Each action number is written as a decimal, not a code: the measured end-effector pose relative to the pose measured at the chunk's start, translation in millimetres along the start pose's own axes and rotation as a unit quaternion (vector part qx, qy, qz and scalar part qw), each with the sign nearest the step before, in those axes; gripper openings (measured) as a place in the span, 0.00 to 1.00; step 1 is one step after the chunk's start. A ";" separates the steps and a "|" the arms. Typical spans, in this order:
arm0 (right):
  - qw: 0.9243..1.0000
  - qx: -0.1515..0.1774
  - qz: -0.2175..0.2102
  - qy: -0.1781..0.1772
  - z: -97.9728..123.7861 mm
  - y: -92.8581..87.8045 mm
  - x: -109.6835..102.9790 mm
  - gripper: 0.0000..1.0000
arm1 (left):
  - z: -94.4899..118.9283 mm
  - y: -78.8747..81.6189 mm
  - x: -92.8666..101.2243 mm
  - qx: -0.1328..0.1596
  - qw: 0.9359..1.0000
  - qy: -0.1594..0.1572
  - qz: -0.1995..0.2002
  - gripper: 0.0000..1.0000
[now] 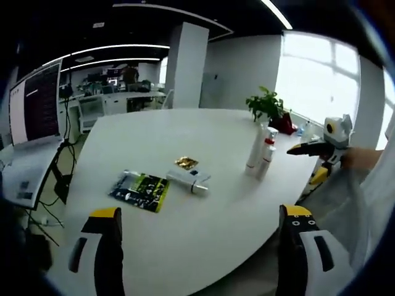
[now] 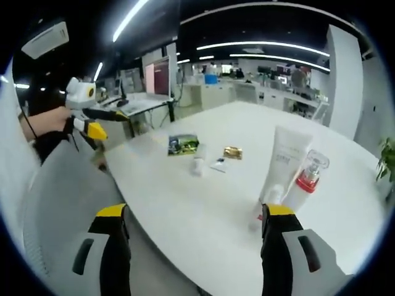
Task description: Arrange the skincare products in the storage area until every visible bottle or jar stands upright without overlapping.
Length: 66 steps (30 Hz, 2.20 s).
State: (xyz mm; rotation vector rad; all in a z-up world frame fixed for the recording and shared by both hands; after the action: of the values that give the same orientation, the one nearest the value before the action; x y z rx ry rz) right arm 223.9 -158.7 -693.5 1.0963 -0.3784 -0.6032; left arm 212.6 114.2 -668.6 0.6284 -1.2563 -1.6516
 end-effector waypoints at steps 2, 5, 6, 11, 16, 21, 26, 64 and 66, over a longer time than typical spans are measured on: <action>1.000 0.000 -0.002 -0.003 0.4 -0.1 1.3 0.88 | -2.7 -1.7 1.1 -0.007 1.000 -0.004 -0.005 0.99; 1.000 0.001 -0.007 -0.007 1.6 -1.2 4.0 0.88 | -5.9 -4.5 4.1 -0.015 1.000 -0.010 -0.010 0.99; 1.000 0.000 -0.009 -0.008 1.7 -2.3 4.6 0.87 | -7.7 -5.5 6.1 -0.018 1.000 -0.014 -0.012 0.99; 1.000 -0.004 -0.014 -0.010 2.0 -4.2 5.1 0.87 | -14.7 -10.6 13.5 -0.032 0.999 -0.030 -0.023 0.99; 1.000 -0.010 -0.017 -0.014 2.5 -6.9 6.0 0.86 | -24.5 -14.2 23.5 -0.049 0.996 -0.058 -0.042 0.98; 1.000 -0.010 -0.022 -0.020 3.3 -7.4 8.0 0.85 | -36.7 -11.2 20.8 -0.058 0.994 -0.066 -0.057 0.97; 1.000 -0.012 -0.022 -0.019 3.5 -8.9 7.7 0.85 | -48.3 -11.0 25.7 -0.074 0.990 -0.082 -0.087 0.95; 0.998 -0.035 -0.045 -0.034 4.1 -22.1 18.3 0.86 | -164.9 -42.2 -27.6 -0.241 0.871 -0.229 -0.362 0.81; 0.998 -0.035 -0.047 -0.035 4.1 -22.5 19.0 0.85 | -168.1 -41.7 -29.4 -0.250 0.860 -0.234 -0.379 0.79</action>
State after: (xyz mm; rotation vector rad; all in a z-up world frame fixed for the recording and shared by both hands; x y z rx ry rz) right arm 230.5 -180.7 -712.3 1.0312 -0.3648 -0.7341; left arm 348.5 66.3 -769.2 0.4150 -0.8455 -2.8057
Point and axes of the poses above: the point that each gripper's makers call its tool centre point, and the gripper's own axes: z roughly backward along the fingers, x roughly to its right, y roughly out of its top, the point moved 1 cm from there along z, roughly backward along the fingers, and after that the axes turned 7 degrees about x, right-handed, at the moved point
